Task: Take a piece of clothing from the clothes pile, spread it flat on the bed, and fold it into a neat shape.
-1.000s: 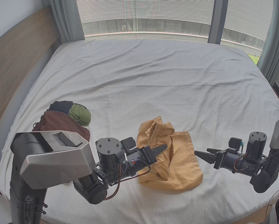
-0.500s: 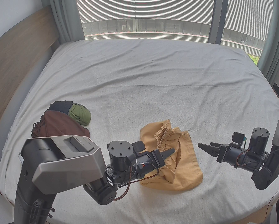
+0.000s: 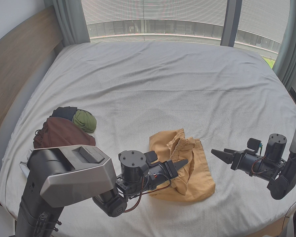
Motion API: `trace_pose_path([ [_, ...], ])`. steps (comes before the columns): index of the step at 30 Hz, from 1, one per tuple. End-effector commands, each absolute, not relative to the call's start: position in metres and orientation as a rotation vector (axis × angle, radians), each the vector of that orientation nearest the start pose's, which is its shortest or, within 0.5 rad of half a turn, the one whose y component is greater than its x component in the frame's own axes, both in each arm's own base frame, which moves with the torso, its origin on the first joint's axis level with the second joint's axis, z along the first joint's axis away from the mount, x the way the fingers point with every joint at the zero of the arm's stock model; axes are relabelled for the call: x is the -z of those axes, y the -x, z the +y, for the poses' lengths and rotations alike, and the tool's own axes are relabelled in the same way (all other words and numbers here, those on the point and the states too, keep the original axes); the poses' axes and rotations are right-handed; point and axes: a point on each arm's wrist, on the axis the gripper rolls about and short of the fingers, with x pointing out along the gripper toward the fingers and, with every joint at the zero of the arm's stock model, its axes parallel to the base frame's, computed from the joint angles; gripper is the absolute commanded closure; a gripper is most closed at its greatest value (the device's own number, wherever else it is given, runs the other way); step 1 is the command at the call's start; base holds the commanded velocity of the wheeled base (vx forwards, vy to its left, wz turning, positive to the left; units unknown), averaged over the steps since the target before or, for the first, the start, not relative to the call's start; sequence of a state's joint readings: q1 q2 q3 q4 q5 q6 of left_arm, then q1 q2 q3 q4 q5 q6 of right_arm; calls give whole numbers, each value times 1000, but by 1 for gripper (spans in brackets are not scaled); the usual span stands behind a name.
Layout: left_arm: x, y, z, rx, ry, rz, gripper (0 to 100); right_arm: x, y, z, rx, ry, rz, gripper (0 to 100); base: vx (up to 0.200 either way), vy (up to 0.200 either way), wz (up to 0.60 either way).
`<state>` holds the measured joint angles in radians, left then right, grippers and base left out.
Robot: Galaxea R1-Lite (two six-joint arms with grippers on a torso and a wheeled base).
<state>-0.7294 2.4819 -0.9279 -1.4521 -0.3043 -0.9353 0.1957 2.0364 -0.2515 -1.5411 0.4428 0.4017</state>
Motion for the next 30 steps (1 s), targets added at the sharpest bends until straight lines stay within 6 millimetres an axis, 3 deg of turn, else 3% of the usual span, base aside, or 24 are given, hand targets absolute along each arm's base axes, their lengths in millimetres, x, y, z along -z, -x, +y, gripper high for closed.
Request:
trace_pose_path([
  [1, 1, -306, -285, 907, 825, 584, 100, -57, -262, 62, -579, -416, 370, 0, 0, 0, 0],
  [7, 1, -307, -286, 904, 825, 589, 100, -58, -262, 61, -578, -417, 368, 0, 0, 0, 0],
  [8, 1, -307, -286, 904, 823, 590, 0, -58, -262, 61, -577, -417, 367, 0, 0, 0, 0],
  [20, -1, -301, -298, 938, 824, 583, 0, -58, -262, 59, -577, -419, 367, 0, 0, 0, 0],
  [24, -2, -303, -291, 916, 824, 573, 0, -57, -262, 59, -580, -420, 373, 0, 0, 0, 0],
  [30, -18, -303, -263, 861, 828, 546, 0, -56, -261, 60, -583, -420, 381, 0, 0, 0, 0],
])
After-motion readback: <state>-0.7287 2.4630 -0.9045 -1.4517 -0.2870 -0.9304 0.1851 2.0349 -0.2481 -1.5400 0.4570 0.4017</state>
